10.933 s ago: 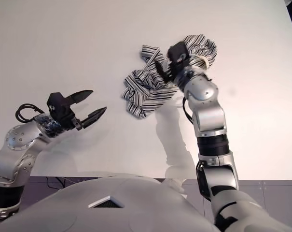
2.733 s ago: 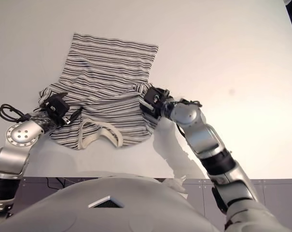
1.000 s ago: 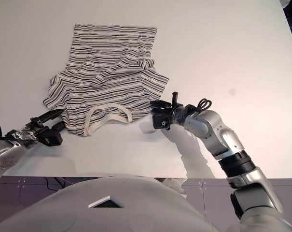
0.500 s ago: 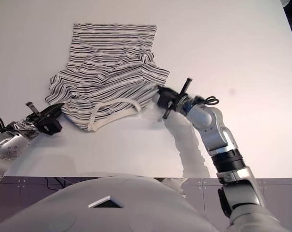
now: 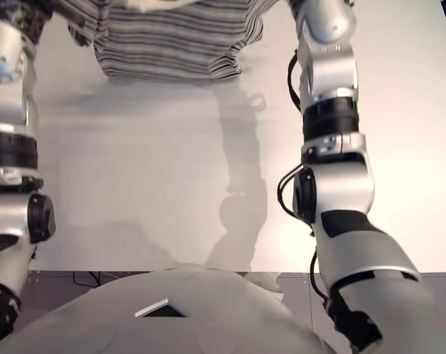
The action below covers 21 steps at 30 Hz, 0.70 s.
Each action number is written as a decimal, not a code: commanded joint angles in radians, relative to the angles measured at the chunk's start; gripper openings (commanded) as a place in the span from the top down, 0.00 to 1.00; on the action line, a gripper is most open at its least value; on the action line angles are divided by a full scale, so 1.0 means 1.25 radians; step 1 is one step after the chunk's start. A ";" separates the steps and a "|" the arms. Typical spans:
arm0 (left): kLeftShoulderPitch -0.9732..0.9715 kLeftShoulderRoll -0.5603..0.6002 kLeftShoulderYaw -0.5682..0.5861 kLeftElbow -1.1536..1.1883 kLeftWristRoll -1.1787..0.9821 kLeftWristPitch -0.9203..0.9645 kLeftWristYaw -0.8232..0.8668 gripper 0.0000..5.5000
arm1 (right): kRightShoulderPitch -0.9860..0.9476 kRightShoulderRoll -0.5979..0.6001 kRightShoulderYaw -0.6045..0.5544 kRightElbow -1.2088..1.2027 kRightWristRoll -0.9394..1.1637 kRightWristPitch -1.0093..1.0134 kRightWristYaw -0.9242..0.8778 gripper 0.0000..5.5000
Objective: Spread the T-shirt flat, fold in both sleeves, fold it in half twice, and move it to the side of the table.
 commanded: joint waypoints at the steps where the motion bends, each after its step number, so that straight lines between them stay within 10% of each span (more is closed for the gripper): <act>1: -0.260 -0.024 0.007 0.234 0.040 -0.068 0.098 0.98 | -0.170 0.008 -0.003 0.134 -0.051 -0.144 -0.155 0.98; 7: -0.357 -0.016 0.072 0.344 0.015 -0.202 0.237 0.98 | -0.225 -0.008 0.027 0.145 -0.171 -0.311 -0.435 0.98; 11: -0.235 -0.027 0.074 0.286 -0.025 -0.229 0.113 0.98 | -0.157 -0.001 0.040 0.110 -0.143 -0.328 -0.316 0.98; 15: 0.218 -0.018 0.022 -0.153 -0.187 -0.097 -0.158 0.98 | 0.213 -0.047 0.109 -0.349 0.104 -0.089 0.123 0.98; 21: 0.792 0.119 0.090 -0.946 -0.518 0.266 -0.148 0.98 | 0.690 -0.355 -0.022 -1.146 0.667 0.346 0.295 0.98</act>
